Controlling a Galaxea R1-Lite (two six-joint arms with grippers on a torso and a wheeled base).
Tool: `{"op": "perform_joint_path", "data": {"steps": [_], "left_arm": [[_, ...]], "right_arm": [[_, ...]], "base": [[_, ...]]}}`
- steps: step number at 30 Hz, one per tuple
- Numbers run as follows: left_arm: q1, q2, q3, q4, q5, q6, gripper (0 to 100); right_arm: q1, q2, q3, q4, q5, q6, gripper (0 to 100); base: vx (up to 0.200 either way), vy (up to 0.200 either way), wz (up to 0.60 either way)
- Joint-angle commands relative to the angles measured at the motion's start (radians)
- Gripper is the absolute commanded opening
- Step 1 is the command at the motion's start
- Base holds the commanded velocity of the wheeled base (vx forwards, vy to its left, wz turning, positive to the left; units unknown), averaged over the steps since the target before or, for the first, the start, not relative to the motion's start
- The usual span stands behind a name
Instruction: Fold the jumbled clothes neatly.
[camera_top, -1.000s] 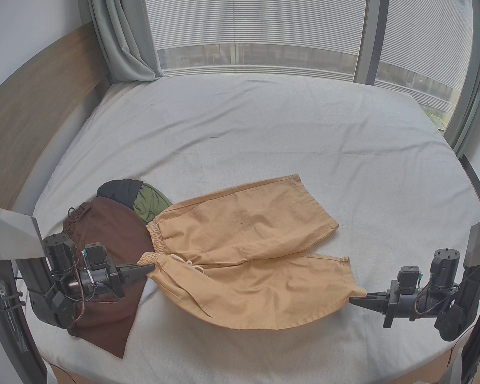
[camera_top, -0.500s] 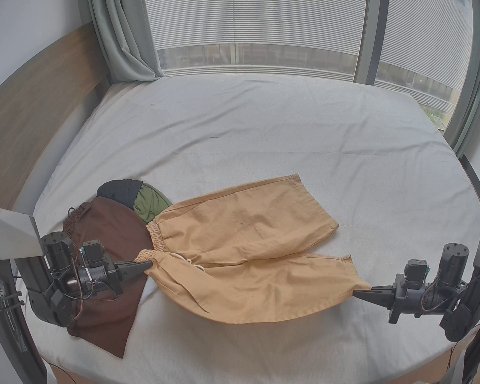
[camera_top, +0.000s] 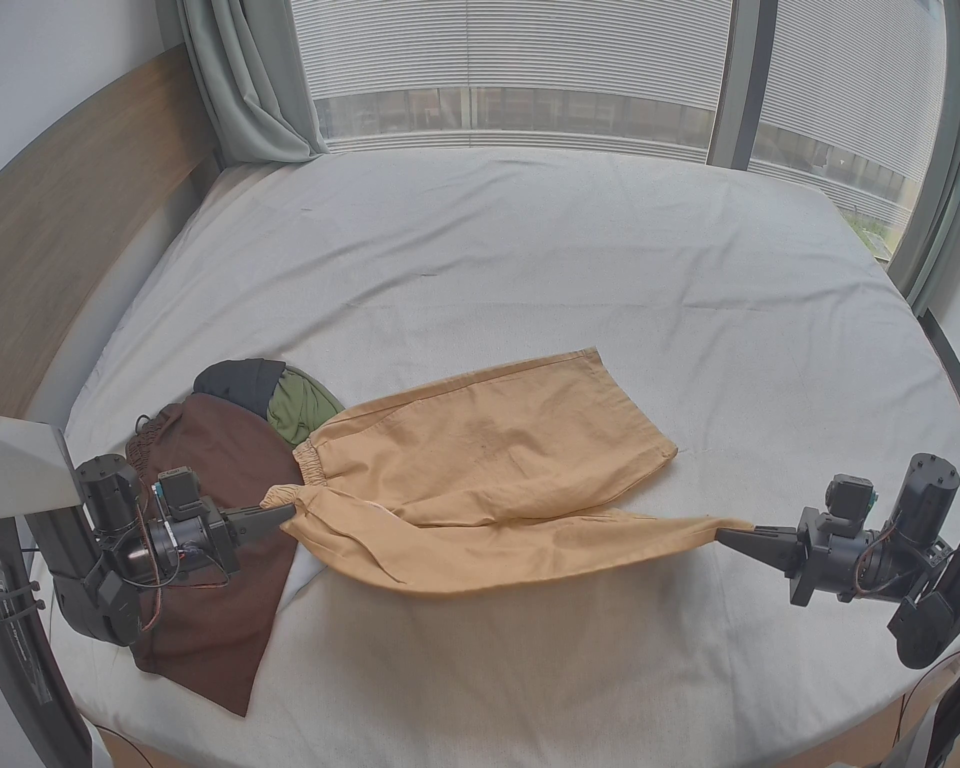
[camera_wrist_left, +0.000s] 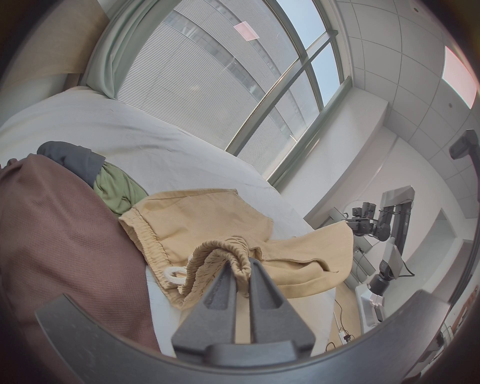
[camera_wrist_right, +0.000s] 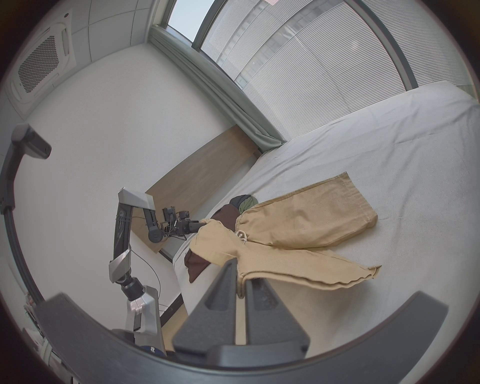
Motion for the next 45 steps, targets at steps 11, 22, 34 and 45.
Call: {"op": "perform_joint_path", "data": {"steps": [11, 22, 34, 45], "left_arm": [[-0.002, -0.004, -0.044, 0.0, 0.071, -0.043, 0], [0.001, -0.007, -0.063, 0.0, 0.084, -0.065, 0], [-0.01, -0.008, -0.086, 0.0, 0.149, -0.103, 0], [-0.013, -0.007, -0.107, 0.001, 0.173, -0.14, 0]], "right_arm": [[0.042, -0.004, -0.114, -0.001, -0.12, 0.094, 0], [0.07, 0.016, -0.188, -0.001, -0.14, 0.14, 0], [0.059, 0.077, -0.358, 0.008, -0.159, 0.232, 0], [0.054, 0.18, -0.511, 0.035, -0.162, 0.241, 0]], "base": [[0.0, 0.0, 0.0], [0.0, 0.0, 0.0], [0.0, 0.0, 0.0], [0.0, 0.0, 0.0]]}}
